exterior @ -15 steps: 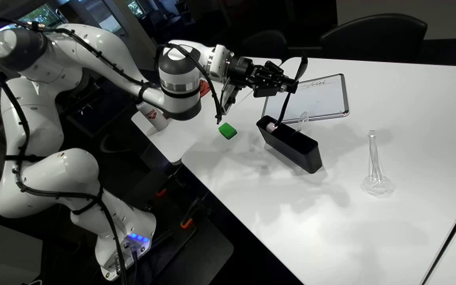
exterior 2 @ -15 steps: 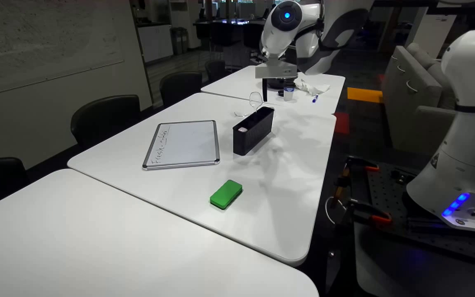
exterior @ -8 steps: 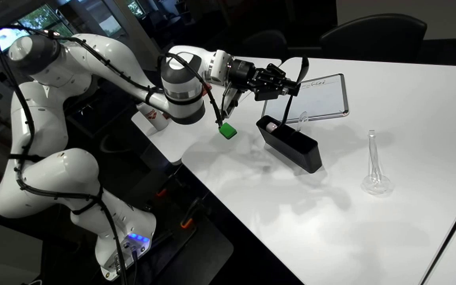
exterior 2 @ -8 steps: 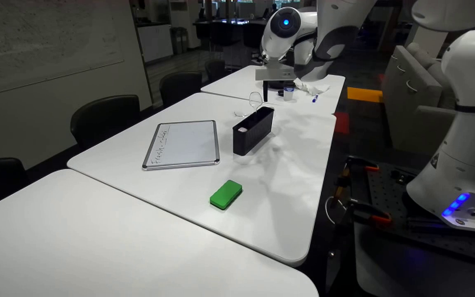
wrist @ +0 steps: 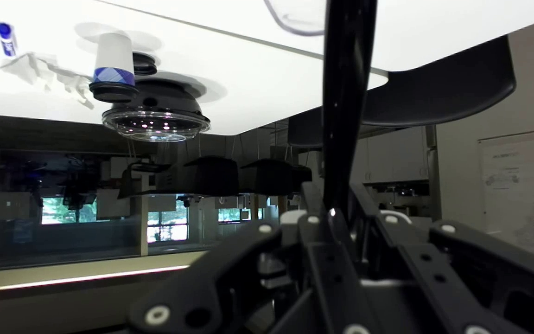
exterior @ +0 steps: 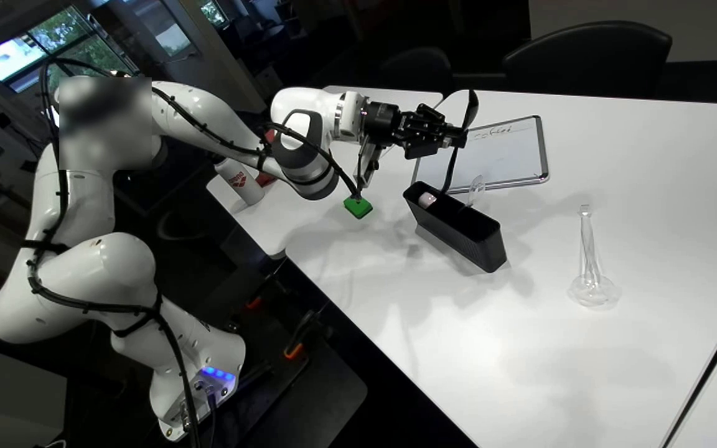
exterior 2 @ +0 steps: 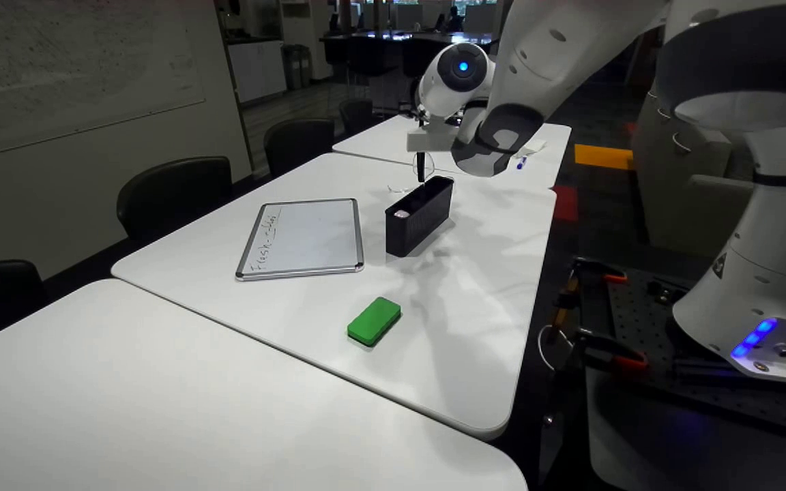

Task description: Put the black spoon in the black cutlery holder, put the clear spoon in the cutlery holder, move the cutlery holder to the right side of the table

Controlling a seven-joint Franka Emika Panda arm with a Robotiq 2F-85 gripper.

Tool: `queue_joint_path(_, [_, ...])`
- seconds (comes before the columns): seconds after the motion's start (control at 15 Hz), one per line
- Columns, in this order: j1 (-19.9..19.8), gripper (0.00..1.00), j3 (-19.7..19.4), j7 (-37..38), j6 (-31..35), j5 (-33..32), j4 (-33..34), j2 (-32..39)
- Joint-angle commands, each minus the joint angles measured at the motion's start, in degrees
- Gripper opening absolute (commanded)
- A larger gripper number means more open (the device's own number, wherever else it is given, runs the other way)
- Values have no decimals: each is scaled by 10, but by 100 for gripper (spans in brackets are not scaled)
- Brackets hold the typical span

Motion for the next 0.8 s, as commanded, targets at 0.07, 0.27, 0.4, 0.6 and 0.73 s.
queue_joint_path(0.07, [4,5,21,-65,15,105,7,66])
queue_joint_path(0.27, [3,5,38,-95,23,148,13,88])
queue_joint_path(0.4, [2,5,51,-110,32,169,19,101])
queue_joint_path(0.6, [-5,5,74,-130,54,195,27,112])
queue_joint_path(0.73, [-11,5,88,-143,65,212,31,118])
